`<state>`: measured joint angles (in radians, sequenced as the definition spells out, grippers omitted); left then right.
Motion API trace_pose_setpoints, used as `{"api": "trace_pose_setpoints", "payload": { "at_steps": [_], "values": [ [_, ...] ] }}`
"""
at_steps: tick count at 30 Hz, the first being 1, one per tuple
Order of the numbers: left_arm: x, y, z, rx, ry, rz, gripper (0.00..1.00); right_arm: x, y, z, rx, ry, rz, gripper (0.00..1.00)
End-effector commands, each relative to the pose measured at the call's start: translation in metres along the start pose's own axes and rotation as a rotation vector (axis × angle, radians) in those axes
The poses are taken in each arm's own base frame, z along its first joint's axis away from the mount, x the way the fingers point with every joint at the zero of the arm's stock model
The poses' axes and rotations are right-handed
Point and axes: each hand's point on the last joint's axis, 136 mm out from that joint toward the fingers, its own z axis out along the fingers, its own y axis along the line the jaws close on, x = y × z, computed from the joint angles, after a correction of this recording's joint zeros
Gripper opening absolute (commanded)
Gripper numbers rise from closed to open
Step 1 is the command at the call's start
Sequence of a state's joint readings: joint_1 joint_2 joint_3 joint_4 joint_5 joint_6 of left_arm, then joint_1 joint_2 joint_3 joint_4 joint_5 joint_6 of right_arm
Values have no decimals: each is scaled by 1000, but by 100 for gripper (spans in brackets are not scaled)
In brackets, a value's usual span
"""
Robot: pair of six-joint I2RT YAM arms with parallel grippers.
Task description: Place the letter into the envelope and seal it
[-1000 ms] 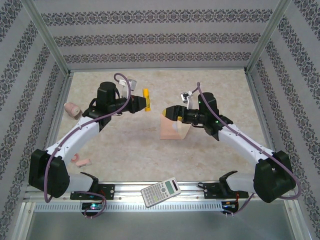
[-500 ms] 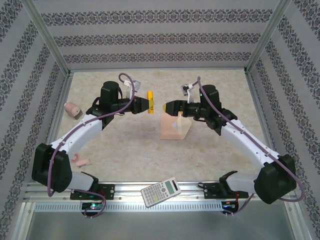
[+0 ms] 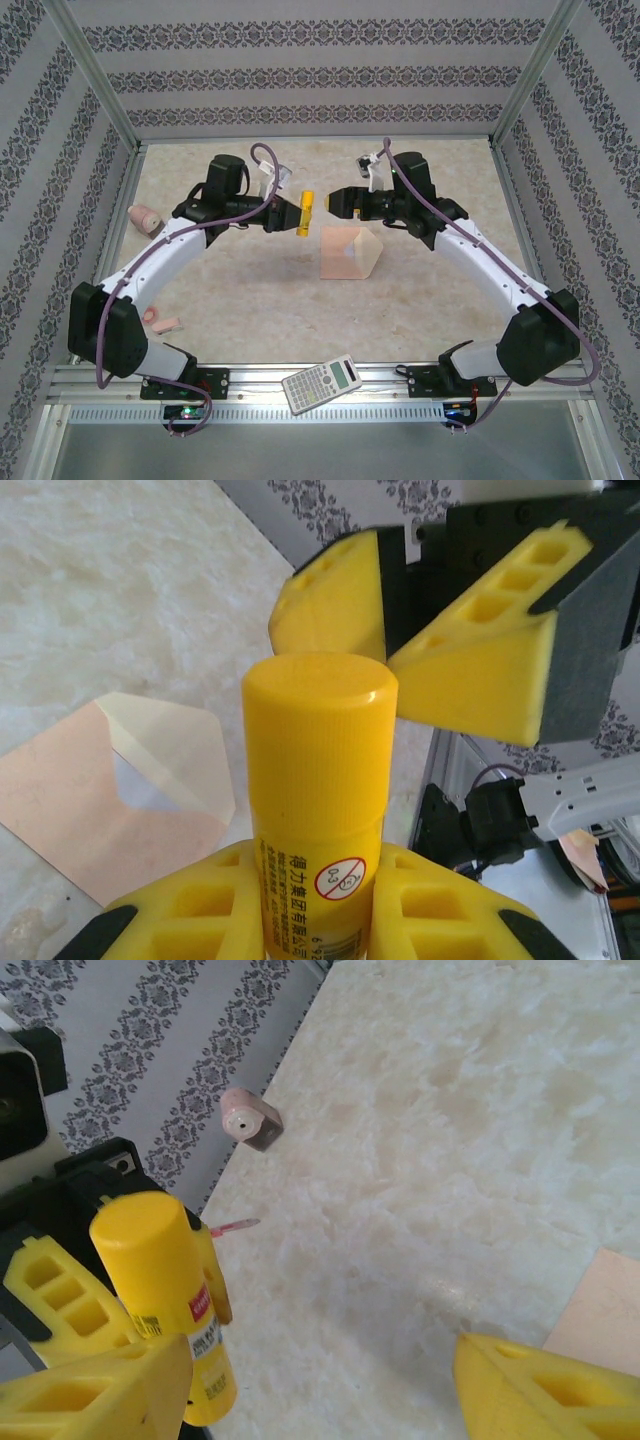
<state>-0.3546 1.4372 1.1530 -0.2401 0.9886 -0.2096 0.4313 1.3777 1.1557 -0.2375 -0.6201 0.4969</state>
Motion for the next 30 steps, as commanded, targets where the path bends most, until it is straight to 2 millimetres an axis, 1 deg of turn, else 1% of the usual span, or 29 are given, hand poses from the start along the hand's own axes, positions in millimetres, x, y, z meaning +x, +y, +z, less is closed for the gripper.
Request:
{"api": "trace_pose_setpoints", "payload": {
  "at_steps": [1,3,6,8,12,15,18,26,30],
  "values": [
    [5,-7,4,32,41,23,14,-16,20,-2,-27,-37,-68,69],
    [6,-5,5,30,48,17,14,-16,23,-1,-31,-37,-76,66],
    [8,-3,8,25,55,11,14,-14,26,3,-41,-27,-81,66],
    [9,-2,8,18,57,11,14,-12,24,9,-35,-22,-77,69],
    [10,-5,9,22,57,15,14,-9,20,22,-19,-10,-66,69],
    [10,-7,9,23,55,14,14,-8,17,31,2,0,-55,67],
    [12,-6,9,22,58,10,14,-7,20,37,1,3,-64,65],
    [15,-7,8,23,56,6,14,-11,22,40,6,-6,-75,58],
    [14,-7,9,24,56,2,14,-12,22,42,1,-10,-72,53]
  ]
}}
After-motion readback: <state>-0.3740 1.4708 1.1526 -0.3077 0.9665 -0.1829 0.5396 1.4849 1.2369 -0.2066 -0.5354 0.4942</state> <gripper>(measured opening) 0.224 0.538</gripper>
